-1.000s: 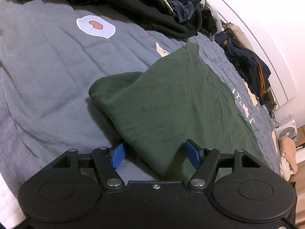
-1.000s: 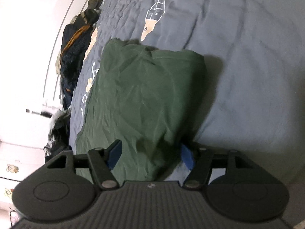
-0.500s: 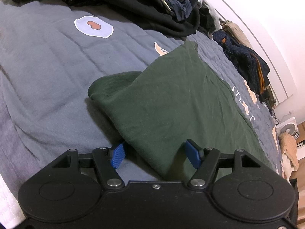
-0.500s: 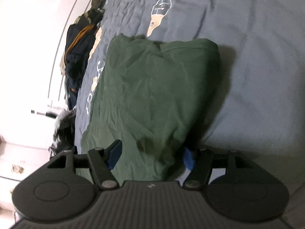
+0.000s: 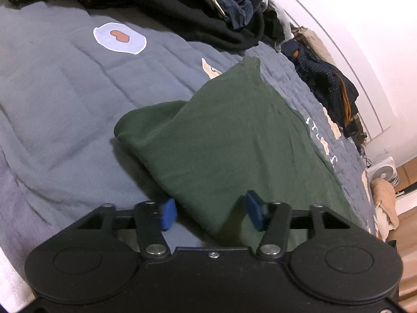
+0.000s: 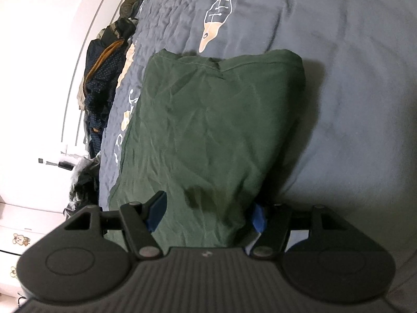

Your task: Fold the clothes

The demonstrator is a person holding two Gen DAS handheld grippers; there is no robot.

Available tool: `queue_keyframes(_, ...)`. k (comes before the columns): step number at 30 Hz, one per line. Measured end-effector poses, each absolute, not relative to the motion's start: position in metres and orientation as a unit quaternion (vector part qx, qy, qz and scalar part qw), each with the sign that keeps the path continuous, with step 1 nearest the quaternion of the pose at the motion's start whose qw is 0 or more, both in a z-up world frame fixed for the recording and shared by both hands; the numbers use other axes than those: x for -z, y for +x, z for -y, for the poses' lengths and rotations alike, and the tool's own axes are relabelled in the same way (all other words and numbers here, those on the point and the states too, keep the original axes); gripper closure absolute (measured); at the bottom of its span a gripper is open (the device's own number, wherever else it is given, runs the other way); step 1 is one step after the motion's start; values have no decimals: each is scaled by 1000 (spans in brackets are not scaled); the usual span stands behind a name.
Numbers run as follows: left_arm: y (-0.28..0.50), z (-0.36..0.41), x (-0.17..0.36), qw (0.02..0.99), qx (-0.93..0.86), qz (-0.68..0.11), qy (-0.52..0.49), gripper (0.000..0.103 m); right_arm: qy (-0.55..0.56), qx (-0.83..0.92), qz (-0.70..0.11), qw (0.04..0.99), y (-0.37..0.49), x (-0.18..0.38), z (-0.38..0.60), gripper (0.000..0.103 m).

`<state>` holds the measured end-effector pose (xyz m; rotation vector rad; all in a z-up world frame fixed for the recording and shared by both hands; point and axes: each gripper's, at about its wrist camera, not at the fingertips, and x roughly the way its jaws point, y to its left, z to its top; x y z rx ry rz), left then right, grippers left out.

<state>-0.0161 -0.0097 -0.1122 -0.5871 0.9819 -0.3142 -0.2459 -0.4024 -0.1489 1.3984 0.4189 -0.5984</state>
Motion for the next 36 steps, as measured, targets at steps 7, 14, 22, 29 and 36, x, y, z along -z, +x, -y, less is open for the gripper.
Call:
queue_keyframes(7,-10,10,120,823,140,-471,-286,56,623,274,-189,708,-245,149,401,36)
queue_keyframes(14,-3,7,122,818,133,-461,-317,56,621,274,-189,710,-244,148,399,35)
queue_keyframes(22,-3,6,118,817,150,-447,-331,74,611,275,-194,717,-242,146,398,35)
queue_keyframes(29,0,9,123,812,144,-457,-333,72,611,275,-193,716,-242,147,397,35)
queue_keyframes(36,0,11,122,821,150,-447,-321,77,608,276,-193,719,-242,146,396,36)
